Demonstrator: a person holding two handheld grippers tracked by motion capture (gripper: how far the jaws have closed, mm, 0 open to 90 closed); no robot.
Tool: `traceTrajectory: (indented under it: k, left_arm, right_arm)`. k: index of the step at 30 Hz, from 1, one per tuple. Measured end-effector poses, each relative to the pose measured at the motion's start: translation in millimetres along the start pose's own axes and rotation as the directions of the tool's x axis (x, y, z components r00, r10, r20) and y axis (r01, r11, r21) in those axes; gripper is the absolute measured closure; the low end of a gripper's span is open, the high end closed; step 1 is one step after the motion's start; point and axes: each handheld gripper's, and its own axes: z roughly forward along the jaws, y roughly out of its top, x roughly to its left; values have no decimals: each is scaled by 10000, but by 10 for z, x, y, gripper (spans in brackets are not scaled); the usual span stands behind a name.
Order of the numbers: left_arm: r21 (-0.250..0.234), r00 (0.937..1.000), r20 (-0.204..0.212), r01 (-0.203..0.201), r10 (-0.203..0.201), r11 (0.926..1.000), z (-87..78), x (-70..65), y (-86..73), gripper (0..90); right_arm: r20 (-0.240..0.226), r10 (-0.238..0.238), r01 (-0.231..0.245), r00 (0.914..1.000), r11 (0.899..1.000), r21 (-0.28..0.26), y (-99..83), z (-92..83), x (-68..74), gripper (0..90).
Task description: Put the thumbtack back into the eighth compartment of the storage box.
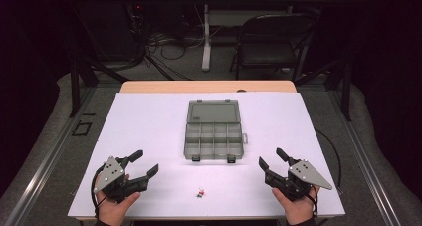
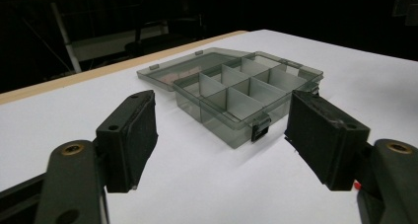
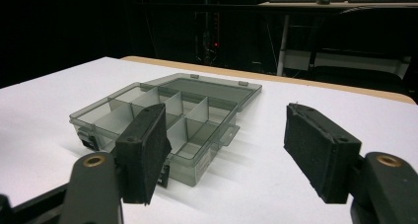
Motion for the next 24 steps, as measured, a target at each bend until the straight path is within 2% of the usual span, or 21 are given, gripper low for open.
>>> traceTrajectory:
  k: [6, 16, 20, 21, 24]
  left_arm:
    - [167, 10000, -1, 32, -32, 9999, 12, 13, -12, 248]
    - [350, 9999, 169, 14, -20, 9994, 47, -14, -29, 247]
    - [406, 9998, 214, -23, 14, 9992, 52, -22, -30, 247]
    - [423, 9998, 206, -37, 29, 9991, 54, -23, -31, 247]
    - [468, 9998, 204, -13, 3, 9989, 61, -23, -34, 248]
  right_arm:
    - [41, -212, 211, 9998, 9996, 211, -3, 11, 16, 323]
    - [-235, -785, 801, 9966, 9938, 778, -13, 74, 83, 333]
    - [-352, -792, 821, 9962, 9926, 894, -7, 88, 103, 349]
    - [-440, -717, 763, 9965, 9904, 1152, -3, 100, 124, 354]
    - [-531, -798, 864, 9954, 9867, 1374, 2, 109, 154, 365]
